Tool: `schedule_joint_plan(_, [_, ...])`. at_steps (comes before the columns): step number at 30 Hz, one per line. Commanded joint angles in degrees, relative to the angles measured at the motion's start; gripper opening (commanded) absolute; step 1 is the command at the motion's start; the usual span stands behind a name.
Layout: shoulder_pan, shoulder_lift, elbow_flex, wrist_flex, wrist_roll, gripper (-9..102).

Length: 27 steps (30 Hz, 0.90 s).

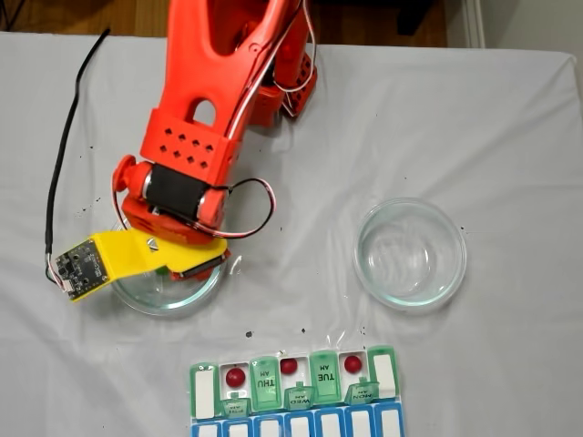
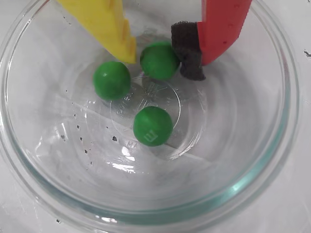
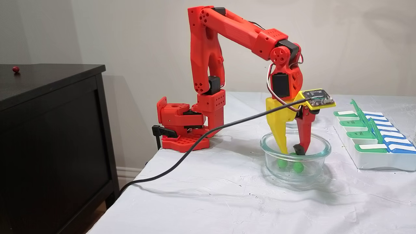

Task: Sort medicines into box.

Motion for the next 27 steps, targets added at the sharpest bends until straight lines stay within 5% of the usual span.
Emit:
schedule_joint_plan(1, [-0.5, -0.1, -0.6, -1.3, -0.6, 17])
schedule_joint_plan(18, [-0.7, 0.6, -0.2, -0.7, -0.4, 0])
schedule_joint_plan(27, [-1.9, 15.1, -3.8, 5.4, 5.1, 0])
